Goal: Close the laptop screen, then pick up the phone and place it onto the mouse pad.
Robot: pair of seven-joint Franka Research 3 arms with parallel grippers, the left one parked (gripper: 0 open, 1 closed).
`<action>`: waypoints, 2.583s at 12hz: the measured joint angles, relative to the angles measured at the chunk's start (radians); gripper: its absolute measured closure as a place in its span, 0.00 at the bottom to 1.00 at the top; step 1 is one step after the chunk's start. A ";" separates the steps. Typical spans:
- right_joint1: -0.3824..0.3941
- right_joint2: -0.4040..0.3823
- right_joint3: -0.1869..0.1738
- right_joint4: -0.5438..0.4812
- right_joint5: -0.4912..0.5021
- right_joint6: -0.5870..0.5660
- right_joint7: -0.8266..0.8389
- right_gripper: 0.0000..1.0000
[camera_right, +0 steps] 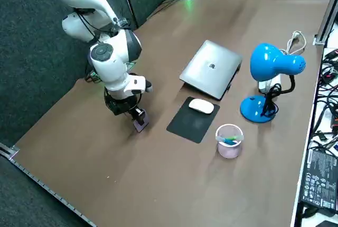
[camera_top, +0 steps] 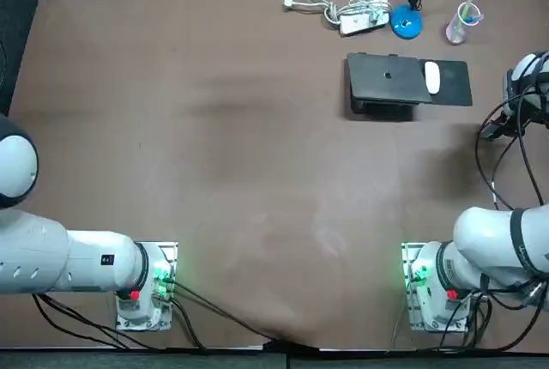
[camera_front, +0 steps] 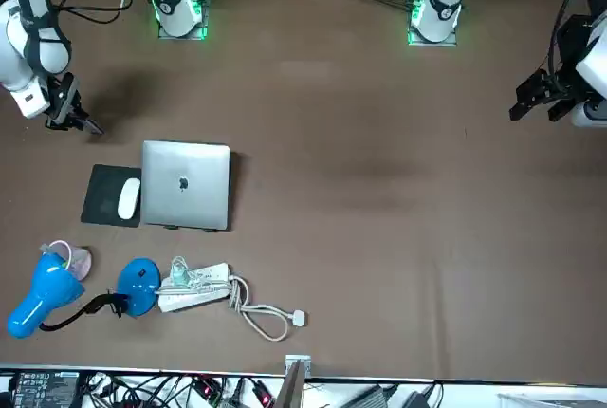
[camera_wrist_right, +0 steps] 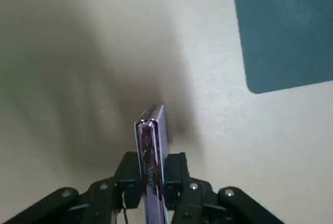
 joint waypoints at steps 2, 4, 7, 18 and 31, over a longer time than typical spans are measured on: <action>0.002 -0.023 0.005 0.007 0.026 -0.009 0.006 0.76; 0.023 -0.055 0.014 0.027 0.085 -0.017 0.013 0.76; 0.093 -0.069 0.023 0.107 0.185 -0.041 0.023 0.76; 0.253 0.212 0.027 0.390 0.323 -0.007 0.035 0.76; 0.284 0.305 0.034 0.394 0.364 0.146 0.077 0.76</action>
